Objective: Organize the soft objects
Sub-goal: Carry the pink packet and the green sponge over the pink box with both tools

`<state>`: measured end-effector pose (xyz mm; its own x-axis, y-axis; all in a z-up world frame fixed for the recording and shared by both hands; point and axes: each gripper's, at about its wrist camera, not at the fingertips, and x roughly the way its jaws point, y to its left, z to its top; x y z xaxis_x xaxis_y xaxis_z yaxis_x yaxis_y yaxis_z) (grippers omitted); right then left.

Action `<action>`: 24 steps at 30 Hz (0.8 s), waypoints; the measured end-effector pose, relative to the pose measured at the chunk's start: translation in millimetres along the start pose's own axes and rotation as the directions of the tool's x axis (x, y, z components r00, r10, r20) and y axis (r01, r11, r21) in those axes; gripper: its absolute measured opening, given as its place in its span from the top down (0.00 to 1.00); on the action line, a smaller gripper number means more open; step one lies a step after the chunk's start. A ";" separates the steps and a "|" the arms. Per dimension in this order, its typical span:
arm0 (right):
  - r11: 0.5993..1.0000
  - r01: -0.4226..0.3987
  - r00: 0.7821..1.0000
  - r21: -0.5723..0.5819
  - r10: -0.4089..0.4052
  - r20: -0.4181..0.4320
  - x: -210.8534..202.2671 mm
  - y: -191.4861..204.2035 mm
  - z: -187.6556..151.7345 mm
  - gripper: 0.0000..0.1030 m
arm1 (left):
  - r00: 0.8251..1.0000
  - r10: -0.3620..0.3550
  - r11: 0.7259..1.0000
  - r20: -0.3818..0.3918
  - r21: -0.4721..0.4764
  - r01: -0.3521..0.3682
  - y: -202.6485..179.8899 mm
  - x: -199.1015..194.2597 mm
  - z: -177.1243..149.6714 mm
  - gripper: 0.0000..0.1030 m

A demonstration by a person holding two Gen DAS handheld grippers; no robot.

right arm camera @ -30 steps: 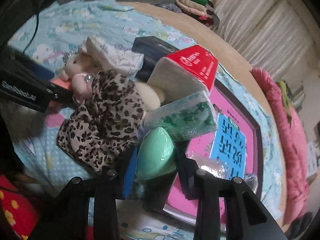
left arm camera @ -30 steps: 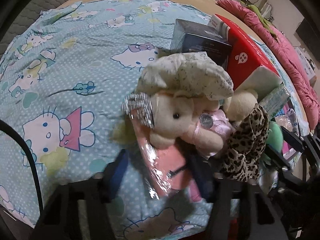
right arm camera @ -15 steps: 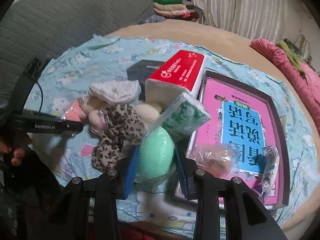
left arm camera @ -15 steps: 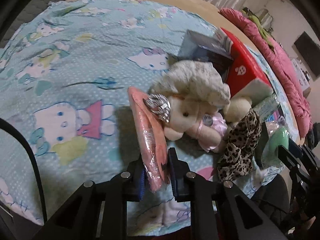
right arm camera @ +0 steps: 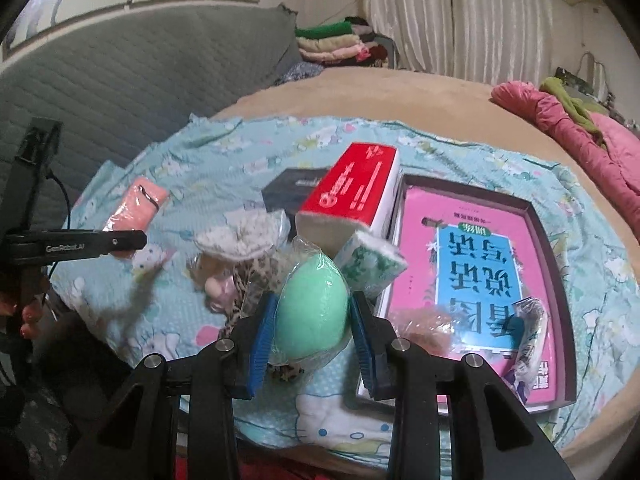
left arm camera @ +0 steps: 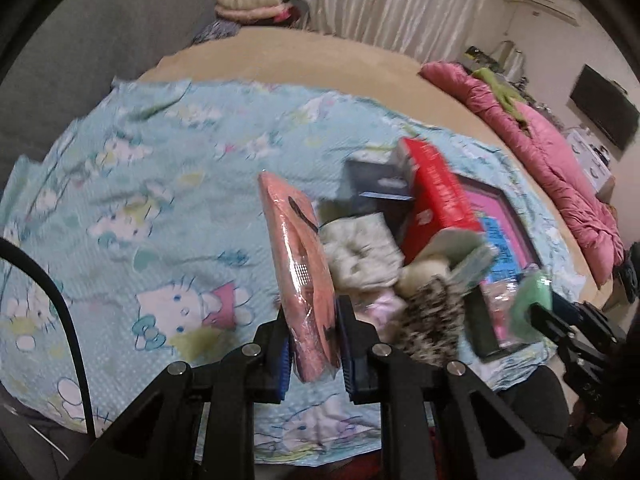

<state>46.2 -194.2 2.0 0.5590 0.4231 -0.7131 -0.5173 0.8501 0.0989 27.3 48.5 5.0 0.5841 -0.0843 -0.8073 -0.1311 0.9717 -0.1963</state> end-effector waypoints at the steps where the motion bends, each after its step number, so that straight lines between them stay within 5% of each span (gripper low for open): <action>1: 1.000 0.000 1.000 0.006 0.000 0.009 -3.0 -1.1 1.2 0.63 | 1.000 -0.004 1.000 0.006 0.009 0.004 -5.7 -3.0 1.3 0.80; 24: 0.984 0.098 0.970 0.151 -0.128 0.205 -79.9 -73.5 29.9 0.63 | 0.989 -0.138 0.958 0.053 0.261 0.120 -150.3 -33.7 27.9 0.80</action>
<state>58.9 -281.2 72.4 0.7413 0.3663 -0.5624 -0.3568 0.9248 0.1321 49.6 -88.5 77.2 0.6383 -0.2056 -0.7418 0.1530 0.9783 -0.1396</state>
